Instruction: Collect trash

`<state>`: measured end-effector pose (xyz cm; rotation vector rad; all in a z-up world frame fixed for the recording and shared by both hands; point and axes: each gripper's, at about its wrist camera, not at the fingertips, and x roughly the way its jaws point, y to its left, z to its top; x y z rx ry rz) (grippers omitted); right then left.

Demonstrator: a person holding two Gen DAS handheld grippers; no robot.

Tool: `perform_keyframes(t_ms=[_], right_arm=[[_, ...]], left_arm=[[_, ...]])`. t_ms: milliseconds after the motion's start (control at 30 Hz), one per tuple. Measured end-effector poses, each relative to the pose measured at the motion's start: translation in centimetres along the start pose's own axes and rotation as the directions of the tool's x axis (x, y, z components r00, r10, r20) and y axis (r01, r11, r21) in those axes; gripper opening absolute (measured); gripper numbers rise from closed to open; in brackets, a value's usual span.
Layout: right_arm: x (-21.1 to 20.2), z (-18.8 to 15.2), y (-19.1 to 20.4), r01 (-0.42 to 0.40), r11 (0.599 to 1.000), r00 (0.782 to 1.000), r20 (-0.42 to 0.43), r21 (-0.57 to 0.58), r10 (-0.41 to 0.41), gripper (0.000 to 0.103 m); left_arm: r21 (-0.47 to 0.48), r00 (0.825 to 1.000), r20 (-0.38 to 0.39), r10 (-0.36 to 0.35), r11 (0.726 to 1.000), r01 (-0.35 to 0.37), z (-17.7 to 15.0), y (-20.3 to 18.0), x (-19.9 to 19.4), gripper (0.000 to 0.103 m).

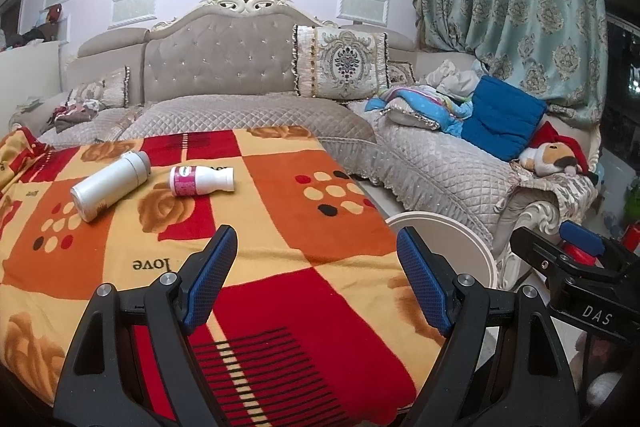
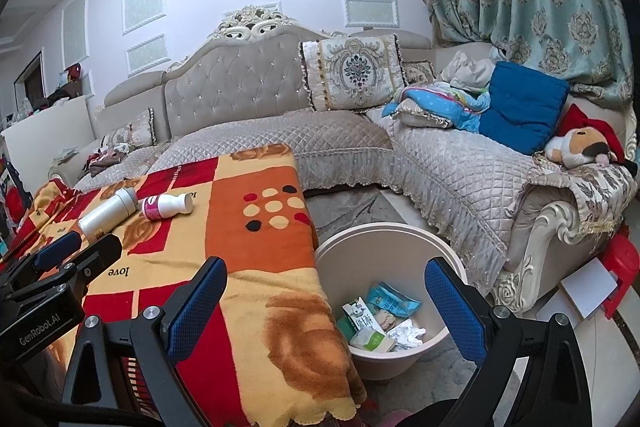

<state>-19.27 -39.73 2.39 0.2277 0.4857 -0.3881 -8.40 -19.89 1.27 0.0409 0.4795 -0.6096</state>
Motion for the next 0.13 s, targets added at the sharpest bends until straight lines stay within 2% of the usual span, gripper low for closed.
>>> perform_keyframes(t_ms=[133], right_arm=[[0.11,-0.01,0.03,0.0,1.0,1.0,-0.004,-0.002,-0.001,0.098]], left_arm=[[-0.013,1.0,-0.016,0.006,1.0,-0.006,-0.18,0.51,0.43,0.082]])
